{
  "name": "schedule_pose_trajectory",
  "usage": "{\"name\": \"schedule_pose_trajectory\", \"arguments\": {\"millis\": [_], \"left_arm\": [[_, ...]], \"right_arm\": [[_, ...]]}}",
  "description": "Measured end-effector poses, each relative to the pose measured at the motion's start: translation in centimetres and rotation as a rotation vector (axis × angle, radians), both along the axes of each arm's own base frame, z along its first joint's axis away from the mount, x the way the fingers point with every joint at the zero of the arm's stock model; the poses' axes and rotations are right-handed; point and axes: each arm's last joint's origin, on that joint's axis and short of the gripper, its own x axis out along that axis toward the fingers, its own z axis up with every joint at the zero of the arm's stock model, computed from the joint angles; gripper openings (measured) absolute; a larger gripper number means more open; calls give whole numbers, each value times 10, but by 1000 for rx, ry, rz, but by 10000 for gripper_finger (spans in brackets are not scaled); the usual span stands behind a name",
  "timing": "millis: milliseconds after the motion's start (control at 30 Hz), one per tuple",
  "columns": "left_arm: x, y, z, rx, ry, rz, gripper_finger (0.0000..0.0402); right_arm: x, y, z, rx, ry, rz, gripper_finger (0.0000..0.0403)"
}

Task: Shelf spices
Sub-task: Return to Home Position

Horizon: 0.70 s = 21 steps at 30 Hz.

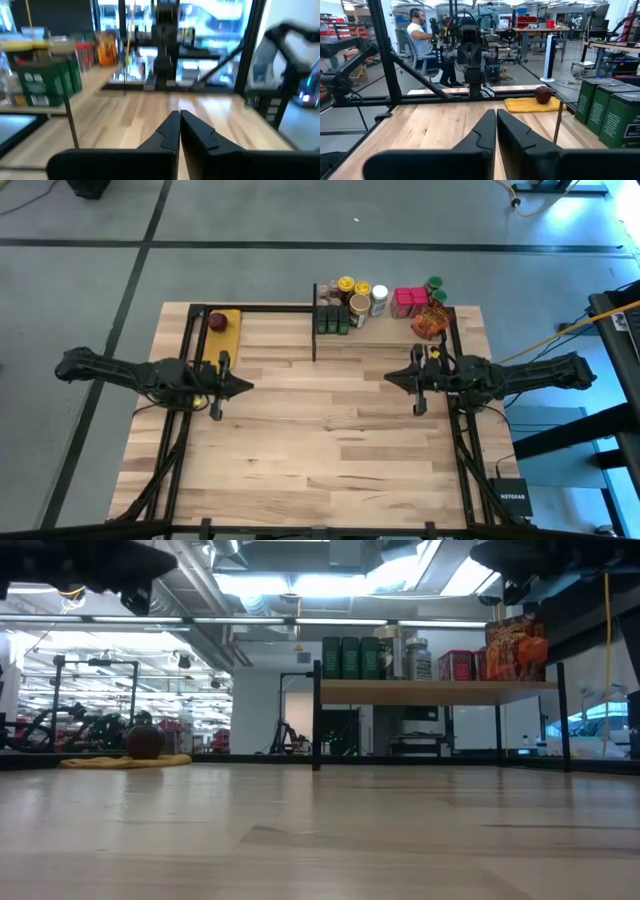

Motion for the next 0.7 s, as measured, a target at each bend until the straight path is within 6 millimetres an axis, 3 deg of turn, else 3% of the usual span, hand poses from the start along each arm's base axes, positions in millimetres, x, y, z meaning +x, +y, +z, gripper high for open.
{"name": "schedule_pose_trajectory", "arguments": {"millis": [300,567,700], "left_arm": [[-14,2,-15,1,-63,0,5],[-19,3,-13,33,-98,2,3],[-19,2,-16,52,-72,-31,1]], "right_arm": [[1,-1,-4,-29,43,-21,25],[-2,-1,-5,-22,39,-15,25],[-7,-2,-20,-27,40,-28,26]]}}
